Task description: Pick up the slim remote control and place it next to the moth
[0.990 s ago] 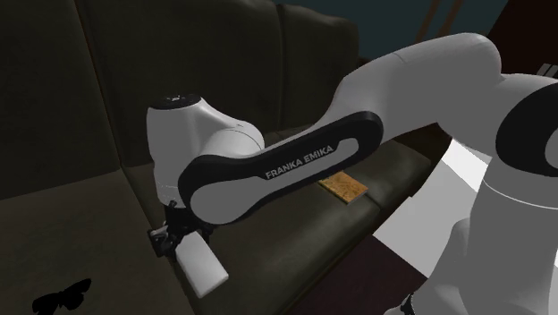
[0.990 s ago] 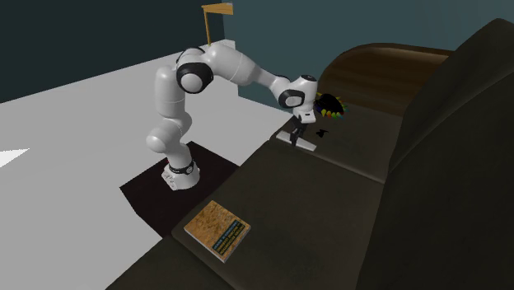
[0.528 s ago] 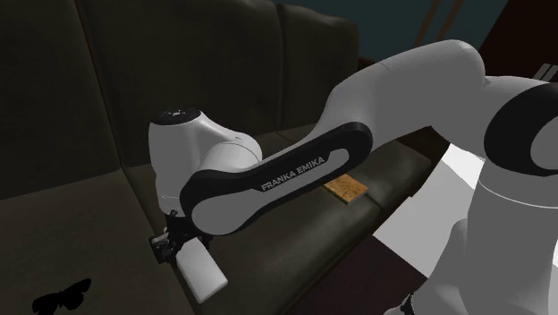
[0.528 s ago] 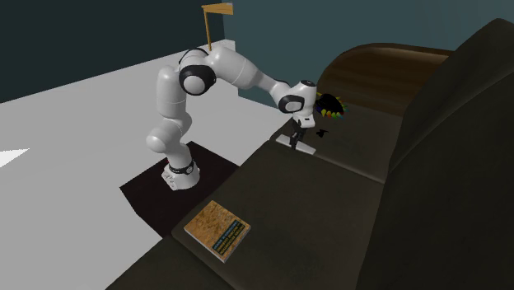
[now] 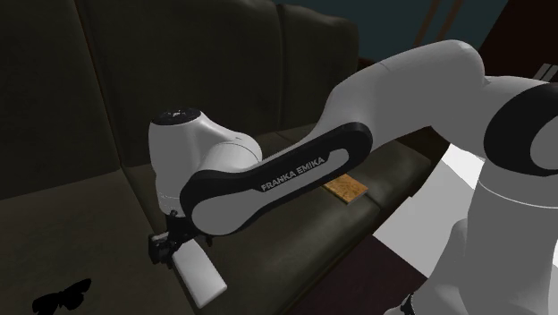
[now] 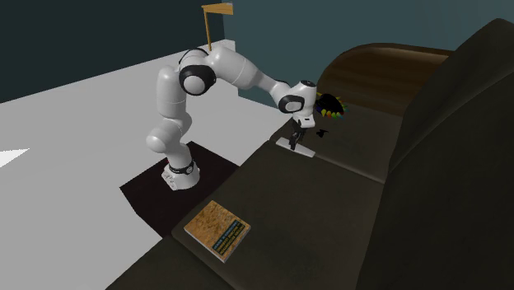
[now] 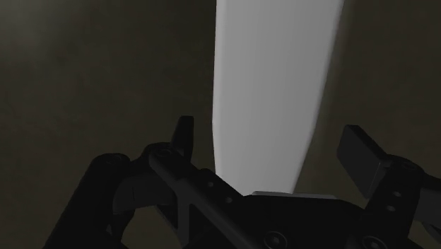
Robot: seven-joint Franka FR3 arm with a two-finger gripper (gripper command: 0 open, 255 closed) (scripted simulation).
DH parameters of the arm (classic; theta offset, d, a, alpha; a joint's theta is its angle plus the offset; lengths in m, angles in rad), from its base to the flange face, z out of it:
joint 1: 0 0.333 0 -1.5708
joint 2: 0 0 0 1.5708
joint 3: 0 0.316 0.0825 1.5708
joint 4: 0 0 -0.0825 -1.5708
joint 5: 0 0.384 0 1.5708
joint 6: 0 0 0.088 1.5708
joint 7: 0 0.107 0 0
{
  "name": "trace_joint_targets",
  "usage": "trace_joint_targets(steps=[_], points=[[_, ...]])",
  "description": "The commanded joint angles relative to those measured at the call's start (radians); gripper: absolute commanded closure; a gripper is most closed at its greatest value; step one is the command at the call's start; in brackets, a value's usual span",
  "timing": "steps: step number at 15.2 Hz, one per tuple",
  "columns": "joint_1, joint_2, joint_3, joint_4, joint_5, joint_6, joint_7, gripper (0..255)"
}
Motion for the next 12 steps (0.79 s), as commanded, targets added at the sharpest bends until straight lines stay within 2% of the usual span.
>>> trace_joint_targets(steps=[1, 2, 6, 12], points=[[0.000, 0.000, 0.000, 0.000, 0.000, 0.000, 0.000, 0], [0.000, 0.000, 0.000, 0.000, 0.000, 0.000, 0.000, 0], [-0.008, -0.053, 0.011, 0.063, 0.030, -0.111, -0.020, 0], [-0.008, -0.053, 0.011, 0.063, 0.030, -0.111, -0.020, 0]])
